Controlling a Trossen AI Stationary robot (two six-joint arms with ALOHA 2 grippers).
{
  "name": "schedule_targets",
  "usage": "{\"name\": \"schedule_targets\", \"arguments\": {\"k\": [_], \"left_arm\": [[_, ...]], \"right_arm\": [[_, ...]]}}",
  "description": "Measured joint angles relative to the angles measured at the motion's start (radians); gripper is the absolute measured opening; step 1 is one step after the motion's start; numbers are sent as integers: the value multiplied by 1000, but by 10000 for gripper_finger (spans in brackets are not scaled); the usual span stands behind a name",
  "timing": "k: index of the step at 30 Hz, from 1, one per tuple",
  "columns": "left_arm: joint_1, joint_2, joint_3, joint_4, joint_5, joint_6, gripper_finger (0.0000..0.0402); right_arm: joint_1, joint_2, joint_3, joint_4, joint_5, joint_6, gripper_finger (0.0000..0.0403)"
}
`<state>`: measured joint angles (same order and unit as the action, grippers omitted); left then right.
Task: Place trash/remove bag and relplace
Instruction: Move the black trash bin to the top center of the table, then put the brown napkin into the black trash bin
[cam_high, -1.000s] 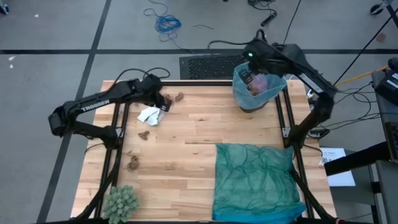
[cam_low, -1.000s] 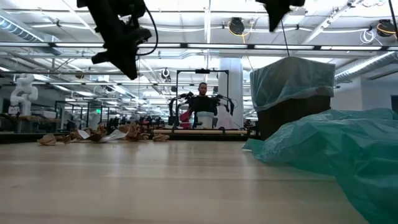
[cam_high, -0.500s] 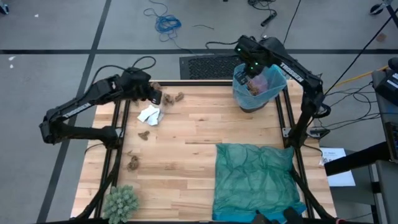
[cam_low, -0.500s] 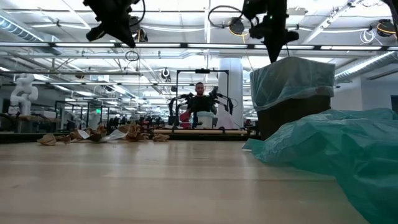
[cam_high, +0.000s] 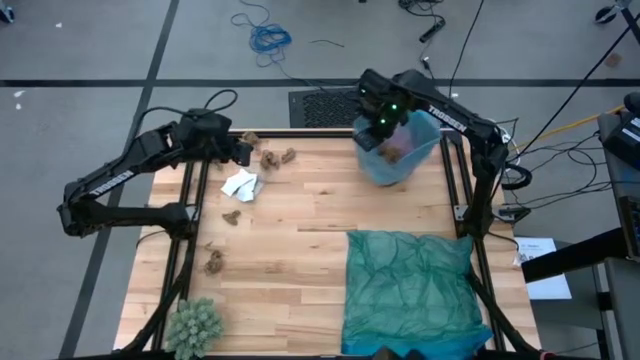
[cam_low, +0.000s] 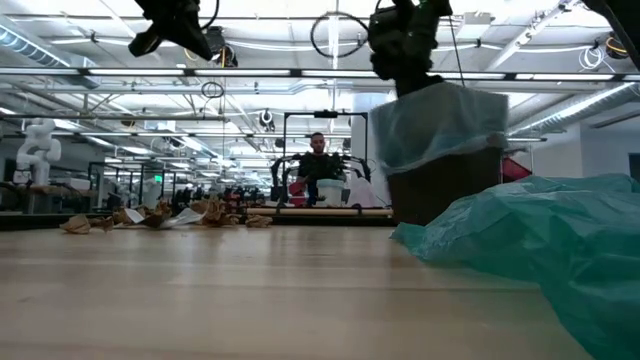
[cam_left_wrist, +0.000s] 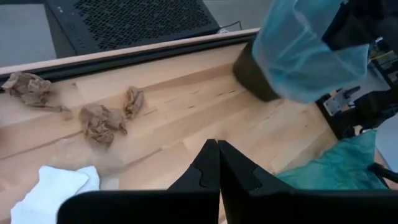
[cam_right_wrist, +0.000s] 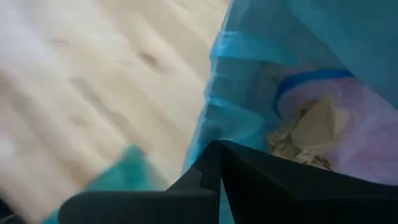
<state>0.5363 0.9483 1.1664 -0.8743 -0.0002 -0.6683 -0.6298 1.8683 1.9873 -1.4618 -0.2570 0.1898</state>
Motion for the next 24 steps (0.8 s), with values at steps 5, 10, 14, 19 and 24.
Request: {"name": "schedule_targets", "arguments": {"k": [5,10,14,19,24], "left_arm": [[0,-1,0,2,0,-1,2],[0,2,0,2,-3,2,2],[0,51,0,-1,3,77,2],[18,135,0,-3,-51,156,2],[55,238,0,-6,-71,250,34]], "right_arm": [[51,-2,0,126,-167,5,0],[92,-6,11,204,-200,2,0],[108,-14,102,220,-101,-25,0],[108,-15,315,173,-10,-77,0],[99,-126,311,289,-4,-72,0]]}}
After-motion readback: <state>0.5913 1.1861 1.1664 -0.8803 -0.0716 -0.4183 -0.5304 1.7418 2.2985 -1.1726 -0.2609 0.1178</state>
